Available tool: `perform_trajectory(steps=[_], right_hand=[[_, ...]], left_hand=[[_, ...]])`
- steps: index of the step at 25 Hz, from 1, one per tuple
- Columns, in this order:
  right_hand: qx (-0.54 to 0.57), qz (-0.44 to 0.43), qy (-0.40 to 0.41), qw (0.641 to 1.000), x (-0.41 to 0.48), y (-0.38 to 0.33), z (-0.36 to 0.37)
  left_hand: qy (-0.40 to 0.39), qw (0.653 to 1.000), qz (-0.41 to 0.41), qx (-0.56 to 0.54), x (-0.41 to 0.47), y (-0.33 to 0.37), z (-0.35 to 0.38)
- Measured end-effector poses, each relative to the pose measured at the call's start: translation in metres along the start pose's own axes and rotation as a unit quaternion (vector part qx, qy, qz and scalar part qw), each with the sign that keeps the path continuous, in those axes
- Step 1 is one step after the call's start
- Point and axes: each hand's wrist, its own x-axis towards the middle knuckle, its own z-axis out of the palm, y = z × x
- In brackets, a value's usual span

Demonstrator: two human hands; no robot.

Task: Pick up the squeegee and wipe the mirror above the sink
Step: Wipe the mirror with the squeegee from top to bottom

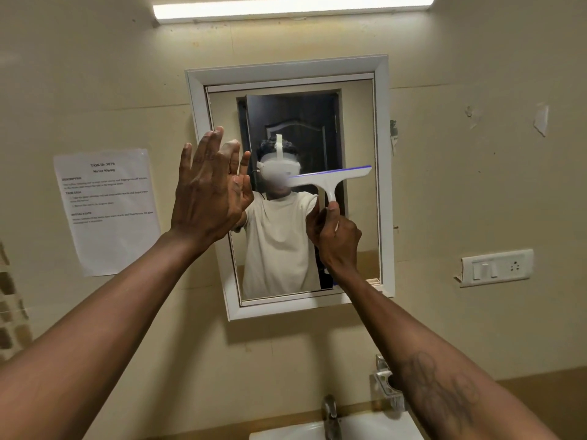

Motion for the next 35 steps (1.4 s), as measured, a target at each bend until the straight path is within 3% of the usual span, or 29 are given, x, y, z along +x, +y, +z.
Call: perform_trajectory(steps=[4, 9, 13, 21, 26, 29, 35], right_hand=[[0.054, -0.07, 0.006, 0.996, 0.045, -0.061, 0.011], [0.089, -0.047, -0.007, 0.995, 0.099, -0.112, 0.043], [0.058, -0.014, -0.017, 0.998, 0.087, -0.098, 0.054], [-0.055, 0.028, -0.023, 0.998, -0.018, -0.027, 0.044], [-0.003, 0.03, -0.048, 0.998, -0.075, -0.003, 0.032], [0.017, 0.052, -0.036, 0.998, -0.053, -0.016, 0.034], [0.015, -0.041, 0.004, 0.999, 0.033, -0.088, 0.051]], left_hand=[[0.004, 1.0, -0.007, -0.015, 0.009, 0.0, -0.016], [0.003, 1.0, -0.012, -0.021, 0.004, -0.001, -0.022], [-0.002, 1.0, -0.012, -0.012, 0.0, -0.006, -0.019], [-0.017, 0.999, -0.028, -0.022, -0.025, -0.011, -0.01], [-0.037, 0.998, -0.031, -0.033, -0.038, -0.009, -0.008], [-0.036, 0.998, -0.032, -0.038, -0.038, -0.01, -0.011], [-0.013, 0.999, -0.031, -0.027, -0.034, -0.016, -0.015]])
